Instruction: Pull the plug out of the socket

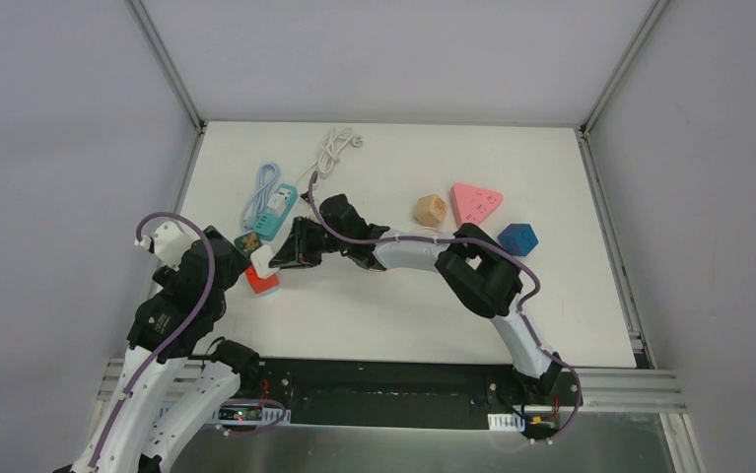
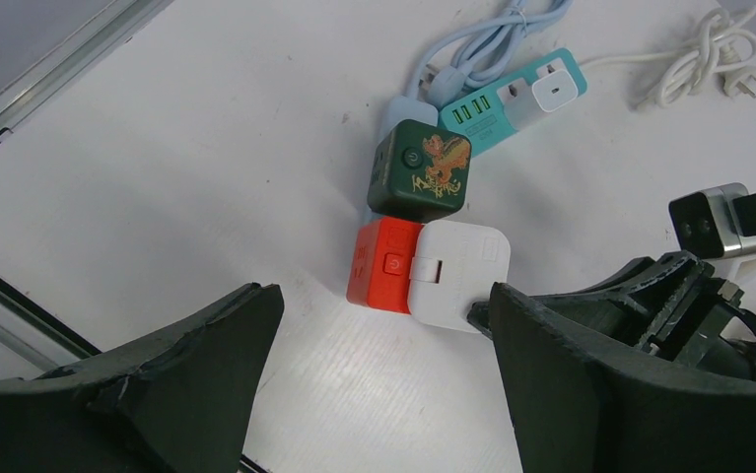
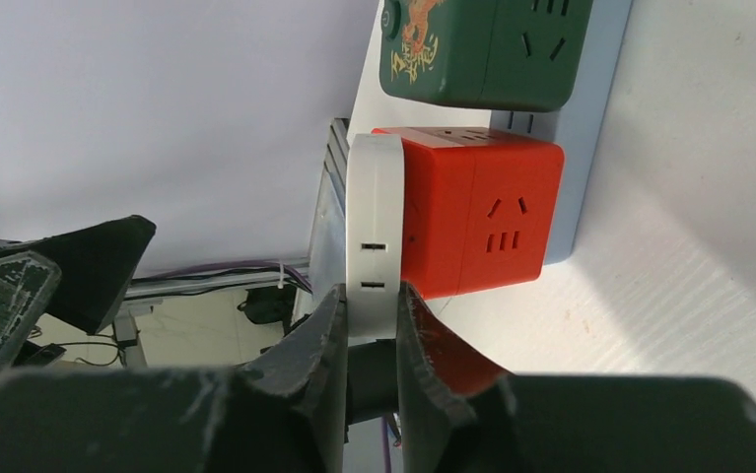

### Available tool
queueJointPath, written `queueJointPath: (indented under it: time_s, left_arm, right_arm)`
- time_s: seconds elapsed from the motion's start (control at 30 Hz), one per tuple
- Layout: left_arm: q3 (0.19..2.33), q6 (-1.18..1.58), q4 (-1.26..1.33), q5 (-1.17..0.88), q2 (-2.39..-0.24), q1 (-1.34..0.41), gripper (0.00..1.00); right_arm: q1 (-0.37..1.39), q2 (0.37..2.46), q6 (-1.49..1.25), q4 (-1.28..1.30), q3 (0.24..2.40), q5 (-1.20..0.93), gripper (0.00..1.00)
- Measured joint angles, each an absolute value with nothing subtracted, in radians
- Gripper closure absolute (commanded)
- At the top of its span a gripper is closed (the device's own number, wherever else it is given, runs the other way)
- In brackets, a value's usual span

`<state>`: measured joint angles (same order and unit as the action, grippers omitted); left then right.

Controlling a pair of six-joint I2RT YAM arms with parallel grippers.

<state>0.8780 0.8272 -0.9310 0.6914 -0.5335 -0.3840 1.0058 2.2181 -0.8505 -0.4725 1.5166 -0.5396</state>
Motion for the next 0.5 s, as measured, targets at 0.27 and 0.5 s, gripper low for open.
queueJointPath:
  time_s: [0.27, 0.5]
  left_arm:
    - [0.866, 0.826, -0.924, 0.653, -0.542, -0.384, 0.18]
    - [0.822, 0.818, -0.864, 0.538, -0.607, -0.384, 0.18]
  right_arm:
    - [0.994, 2.109, -0.685, -0.241, 1.506, -0.511, 1.0]
    - [0.962, 1.979, -0.488, 0.07, 1.494, -0.49, 1.0]
